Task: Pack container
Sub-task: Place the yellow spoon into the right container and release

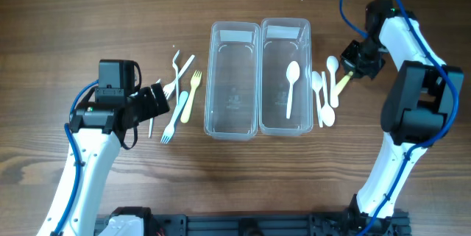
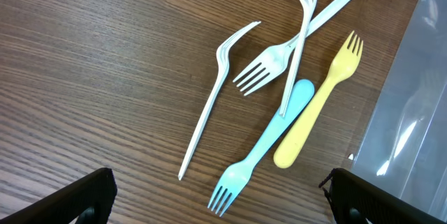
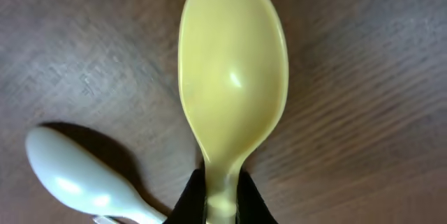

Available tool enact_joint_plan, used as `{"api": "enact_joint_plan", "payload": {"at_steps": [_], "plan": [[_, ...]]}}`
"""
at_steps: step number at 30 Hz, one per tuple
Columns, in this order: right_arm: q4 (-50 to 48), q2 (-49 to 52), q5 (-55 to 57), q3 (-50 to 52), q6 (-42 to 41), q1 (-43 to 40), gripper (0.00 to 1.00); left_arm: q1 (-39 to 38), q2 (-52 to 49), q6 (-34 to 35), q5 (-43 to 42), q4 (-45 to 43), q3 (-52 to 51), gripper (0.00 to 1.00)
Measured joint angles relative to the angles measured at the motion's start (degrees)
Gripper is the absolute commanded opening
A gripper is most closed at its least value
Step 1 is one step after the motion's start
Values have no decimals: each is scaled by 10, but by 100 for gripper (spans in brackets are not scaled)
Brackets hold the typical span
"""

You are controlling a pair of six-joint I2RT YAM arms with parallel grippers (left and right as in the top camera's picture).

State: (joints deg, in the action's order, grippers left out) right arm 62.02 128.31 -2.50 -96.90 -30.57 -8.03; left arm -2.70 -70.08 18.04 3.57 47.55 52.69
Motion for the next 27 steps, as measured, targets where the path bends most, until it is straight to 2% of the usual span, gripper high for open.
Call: {"api": "enact_joint_plan", "payload": {"at_steps": [4, 5, 8, 11, 14, 18, 19, 21, 23, 25, 26, 27], "plan": [[20, -31, 0, 1, 27, 4, 4, 0, 0, 0, 0, 0, 0, 100], [21, -68, -5, 2, 35, 7, 4, 0, 0, 0, 0, 0, 0, 100], [18, -265, -41, 1, 52, 43, 4, 0, 0, 0, 0, 0, 0, 100], [18, -406, -50, -4, 63, 142, 4, 0, 0, 0, 0, 0, 0, 100], [13, -406, -36, 1, 64, 231, 5, 0, 0, 0, 0, 0, 0, 100], [-66, -302, -24, 105, 38, 275, 5, 0, 0, 0, 0, 0, 0, 100], [-68, -268, -24, 125, 34, 281, 8, 0, 0, 0, 0, 0, 0, 100], [-71, -229, -24, 137, 34, 286, 38, 0, 0, 0, 0, 0, 0, 100], [-79, -224, -24, 139, 40, 287, 49, 0, 0, 0, 0, 0, 0, 100], [-83, -235, -24, 133, 55, 287, 55, 0, 0, 0, 0, 0, 0, 100], [-84, -255, -24, 128, 56, 285, 64, 0, 0, 0, 0, 0, 0, 100], [-84, -279, -24, 123, 60, 281, 65, 0, 0, 0, 0, 0, 0, 100]]}}
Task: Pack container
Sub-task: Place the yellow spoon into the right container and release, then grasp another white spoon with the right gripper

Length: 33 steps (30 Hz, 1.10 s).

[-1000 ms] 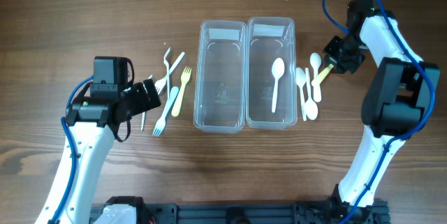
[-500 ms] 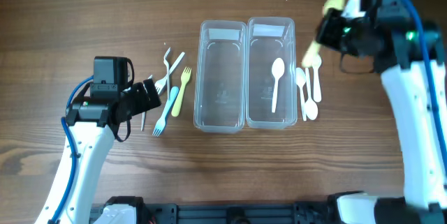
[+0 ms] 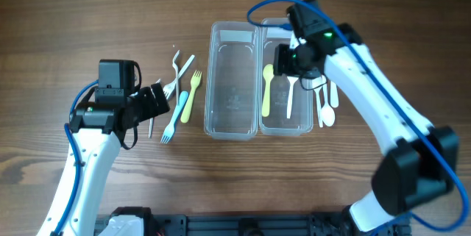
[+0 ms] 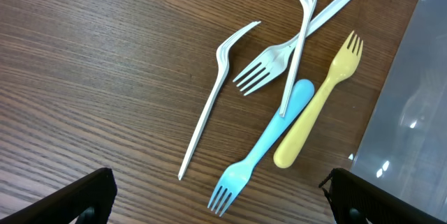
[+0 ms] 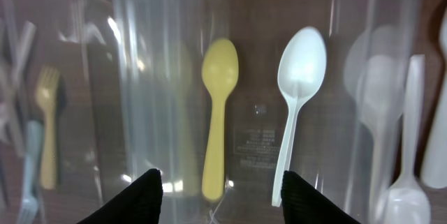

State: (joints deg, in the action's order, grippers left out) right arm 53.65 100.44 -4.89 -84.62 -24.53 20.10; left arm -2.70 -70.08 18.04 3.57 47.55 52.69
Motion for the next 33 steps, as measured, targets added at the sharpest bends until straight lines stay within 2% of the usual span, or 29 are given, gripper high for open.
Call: {"api": "enact_joint_plan", "payload": {"at_steps": [4, 6, 9, 10, 14, 21, 27, 31, 32, 33], "plan": [[-4, -111, 32, -15, 57, -57, 72, 0, 0, 0, 0, 0, 0, 100], [1, -123, 52, -18, 65, -104, 75, 0, 0, 0, 0, 0, 0, 100], [-9, -101, 64, 11, 64, -176, 73, 0, 0, 0, 0, 0, 0, 100], [-12, -83, 64, 26, 64, -189, 68, 0, 0, 0, 0, 0, 0, 100], [-25, 18, 65, 59, 76, -197, 61, 0, 0, 0, 0, 0, 0, 100], [-37, 144, 76, 61, 99, -197, 62, 0, 0, 0, 0, 0, 0, 100], [-50, 149, 97, 64, 104, -199, 61, 0, 0, 0, 0, 0, 0, 100], [-56, 149, 100, 64, 114, -202, 44, 0, 0, 0, 0, 0, 0, 100], [-61, 149, 101, 64, 122, -202, 43, 0, 0, 0, 0, 0, 0, 100], [-65, 149, 101, 64, 133, -202, 49, 0, 0, 0, 0, 0, 0, 100]]}}
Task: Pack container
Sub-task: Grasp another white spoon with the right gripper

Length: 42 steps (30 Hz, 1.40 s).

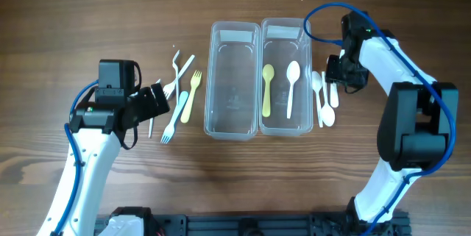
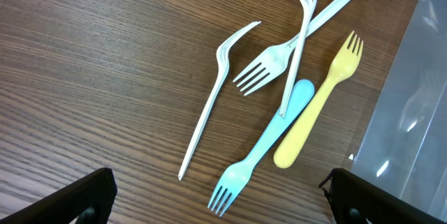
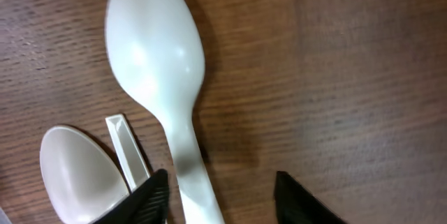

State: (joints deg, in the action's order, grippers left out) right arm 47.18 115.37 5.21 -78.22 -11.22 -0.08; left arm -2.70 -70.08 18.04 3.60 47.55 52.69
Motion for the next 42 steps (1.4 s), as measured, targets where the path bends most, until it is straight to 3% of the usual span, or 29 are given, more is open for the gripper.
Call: {"api": "enact_joint_plan", "payload": {"at_steps": [2, 6, 8, 22, 27, 33, 37, 40, 42], "plan": [[-6, 0, 0, 0, 31, 0, 57, 0, 0, 0, 0, 0, 0, 100], [-12, 0, -2, 0, 76, 0, 57, 0, 0, 0, 0, 0, 0, 100], [-13, 3, -9, 0, 88, 0, 42, 0, 0, 0, 0, 0, 0, 100], [-10, 22, -37, -5, 78, -5, 4, 0, 0, 0, 0, 0, 0, 100], [-1, 6, -41, -5, 62, -5, 4, 0, 0, 0, 0, 0, 0, 100], [8, -205, -123, -3, 17, -3, 5, 0, 0, 0, 0, 0, 0, 100], [16, -257, -185, -1, -39, 55, 4, 0, 0, 0, 0, 0, 0, 100], [-44, -249, -189, 42, -82, 127, 5, 0, 0, 0, 0, 0, 0, 100], [-70, -226, -185, 80, -110, 169, 19, 0, 0, 0, 0, 0, 0, 100]]}}
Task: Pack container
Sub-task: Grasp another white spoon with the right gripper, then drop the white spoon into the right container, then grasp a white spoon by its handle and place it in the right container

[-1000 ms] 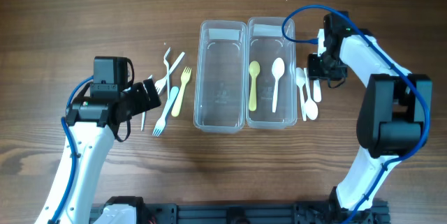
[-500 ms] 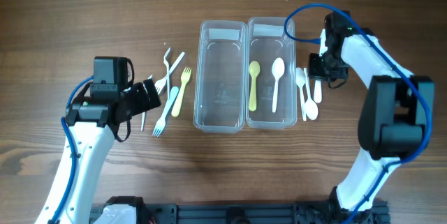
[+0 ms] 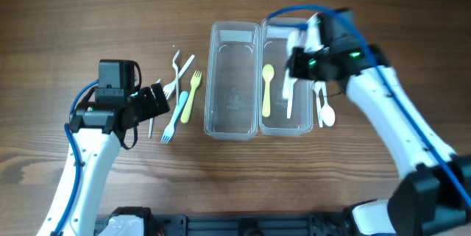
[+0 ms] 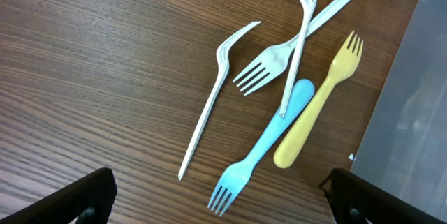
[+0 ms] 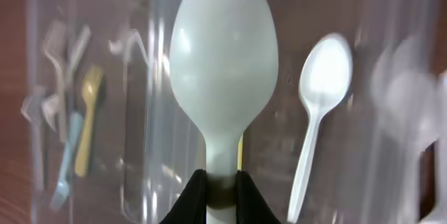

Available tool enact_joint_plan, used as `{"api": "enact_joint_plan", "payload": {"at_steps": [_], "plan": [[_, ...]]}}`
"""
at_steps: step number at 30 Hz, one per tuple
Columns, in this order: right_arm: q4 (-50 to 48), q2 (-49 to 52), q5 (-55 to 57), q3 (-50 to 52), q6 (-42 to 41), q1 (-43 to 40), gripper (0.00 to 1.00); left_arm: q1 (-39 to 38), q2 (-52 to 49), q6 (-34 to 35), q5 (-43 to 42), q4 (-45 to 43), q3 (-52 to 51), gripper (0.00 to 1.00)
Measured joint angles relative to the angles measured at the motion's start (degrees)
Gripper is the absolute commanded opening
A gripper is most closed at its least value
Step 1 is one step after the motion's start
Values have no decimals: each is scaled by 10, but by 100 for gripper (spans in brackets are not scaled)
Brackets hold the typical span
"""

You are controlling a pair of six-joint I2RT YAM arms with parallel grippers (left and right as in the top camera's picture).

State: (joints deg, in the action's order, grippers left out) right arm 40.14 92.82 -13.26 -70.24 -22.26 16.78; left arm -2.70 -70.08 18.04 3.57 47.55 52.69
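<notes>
Two clear containers stand side by side, the left one (image 3: pixel 234 79) with nothing in it. The right one (image 3: pixel 285 118) holds a yellow spoon (image 3: pixel 267 89) and a white spoon (image 5: pixel 321 84). My right gripper (image 5: pixel 222 185) is shut on the handle of a pale white spoon (image 5: pixel 223 77) and hangs over the right container. Far to the left, my left gripper (image 4: pixel 220 180) is open above the forks: a blue fork (image 4: pixel 262 151), a yellow fork (image 4: pixel 314 109) and white forks (image 4: pixel 279 60).
White spoons (image 3: pixel 326 111) lie on the table just right of the right container, partly under my right arm. The forks lie between the left arm (image 3: pixel 110 111) and the left container. The table is dark wood.
My right gripper was open around a white spoon's handle on the table right of the containers. It is now shut on that spoon and over the right container. The left arm is unchanged.
My right gripper first held a yellow spoon beside the containers, with one white spoon in the right container. Then it was open over that container, the yellow spoon lying inside. It was then back at the table spoons, and now holds a white one above the container.
</notes>
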Motion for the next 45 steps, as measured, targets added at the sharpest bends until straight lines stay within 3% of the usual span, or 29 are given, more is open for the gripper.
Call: {"api": "enact_joint_plan", "payload": {"at_steps": [2, 4, 7, 11, 16, 20, 25, 35, 38, 45], "plan": [[-13, 29, 6, 21, -9, 17, 43, 0, 0, 0, 0, 0, 0, 100], [-19, 37, 9, 24, 9, 19, 57, 0, 0, 0, 0, 0, 0, 100], [-18, 17, 20, 22, 57, 19, 63, 0, 0, 0, 0, 0, 0, 100], [-14, -80, 98, 13, 85, -5, 73, 0, 0, 0, 0, 0, 0, 100], [-3, -113, 162, 10, 89, -119, 71, 0, 0, 0, 0, 0, 0, 100], [-2, -16, 160, 36, 86, -145, 51, 0, 0, 0, 0, 0, 0, 100], [0, 84, 146, 49, 87, -145, 49, 0, 0, 0, 0, 0, 0, 100], [-90, 87, 143, 150, 87, -145, 48, 0, 0, 0, 0, 0, 0, 100], [-94, 87, 143, 150, 88, -145, 27, 0, 0, 0, 0, 0, 0, 100], [-97, 87, 143, 150, 87, -145, 4, 0, 0, 0, 0, 0, 0, 100]]}}
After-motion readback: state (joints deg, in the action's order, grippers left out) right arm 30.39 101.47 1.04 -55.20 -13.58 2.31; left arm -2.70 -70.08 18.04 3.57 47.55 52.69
